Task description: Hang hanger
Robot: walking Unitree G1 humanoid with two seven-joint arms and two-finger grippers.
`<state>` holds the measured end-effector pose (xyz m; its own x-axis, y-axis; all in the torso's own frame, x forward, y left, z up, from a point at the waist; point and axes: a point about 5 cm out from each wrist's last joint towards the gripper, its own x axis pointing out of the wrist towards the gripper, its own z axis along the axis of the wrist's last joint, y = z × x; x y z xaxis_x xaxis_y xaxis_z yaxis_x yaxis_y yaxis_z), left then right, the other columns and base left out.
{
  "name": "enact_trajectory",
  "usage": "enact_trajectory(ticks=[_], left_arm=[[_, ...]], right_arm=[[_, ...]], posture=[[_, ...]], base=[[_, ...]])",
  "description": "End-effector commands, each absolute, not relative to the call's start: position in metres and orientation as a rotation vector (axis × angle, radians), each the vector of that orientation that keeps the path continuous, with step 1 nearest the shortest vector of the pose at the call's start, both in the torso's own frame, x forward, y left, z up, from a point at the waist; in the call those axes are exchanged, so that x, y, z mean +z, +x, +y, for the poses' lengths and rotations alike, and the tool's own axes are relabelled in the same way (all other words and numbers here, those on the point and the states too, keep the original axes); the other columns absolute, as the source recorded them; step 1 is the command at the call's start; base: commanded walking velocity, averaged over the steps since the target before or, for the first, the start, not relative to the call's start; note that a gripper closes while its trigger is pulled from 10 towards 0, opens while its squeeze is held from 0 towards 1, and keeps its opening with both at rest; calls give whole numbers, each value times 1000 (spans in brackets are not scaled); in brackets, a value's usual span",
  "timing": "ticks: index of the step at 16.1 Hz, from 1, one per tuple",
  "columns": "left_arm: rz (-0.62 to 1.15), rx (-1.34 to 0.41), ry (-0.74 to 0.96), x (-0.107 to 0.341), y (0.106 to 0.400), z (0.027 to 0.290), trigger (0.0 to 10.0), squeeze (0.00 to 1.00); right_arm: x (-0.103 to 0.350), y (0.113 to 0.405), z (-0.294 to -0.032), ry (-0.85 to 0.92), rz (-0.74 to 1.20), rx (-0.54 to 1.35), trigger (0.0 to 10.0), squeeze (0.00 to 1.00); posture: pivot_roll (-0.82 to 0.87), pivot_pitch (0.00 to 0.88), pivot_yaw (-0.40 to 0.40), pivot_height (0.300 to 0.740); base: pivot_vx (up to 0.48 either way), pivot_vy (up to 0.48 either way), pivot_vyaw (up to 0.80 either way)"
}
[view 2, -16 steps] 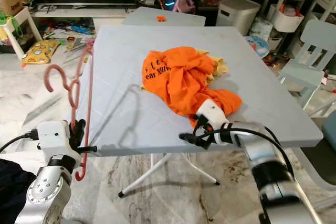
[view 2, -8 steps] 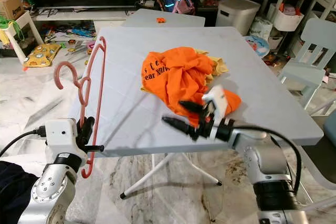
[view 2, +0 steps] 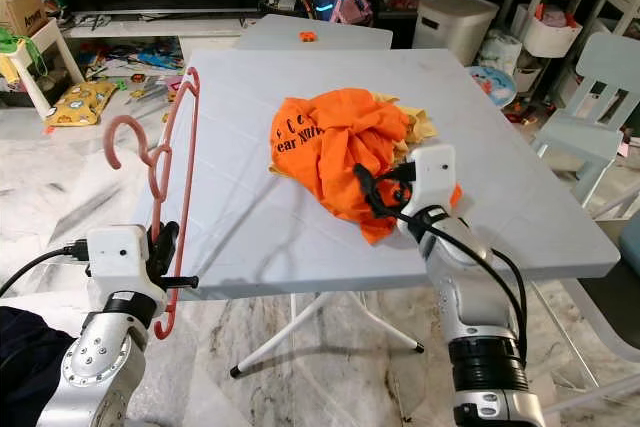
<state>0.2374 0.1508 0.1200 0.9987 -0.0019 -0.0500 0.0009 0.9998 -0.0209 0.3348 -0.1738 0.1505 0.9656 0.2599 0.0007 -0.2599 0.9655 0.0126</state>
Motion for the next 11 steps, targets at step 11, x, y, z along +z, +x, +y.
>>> enact_trajectory(ticks=[11], left_arm=[[35,-13,0,125,240,147,10000,0]], right_arm=[[144,341,-182,15,-5,163,10000,0]], posture=[[-1,15,-2,740]], base=[[0,0,0]])
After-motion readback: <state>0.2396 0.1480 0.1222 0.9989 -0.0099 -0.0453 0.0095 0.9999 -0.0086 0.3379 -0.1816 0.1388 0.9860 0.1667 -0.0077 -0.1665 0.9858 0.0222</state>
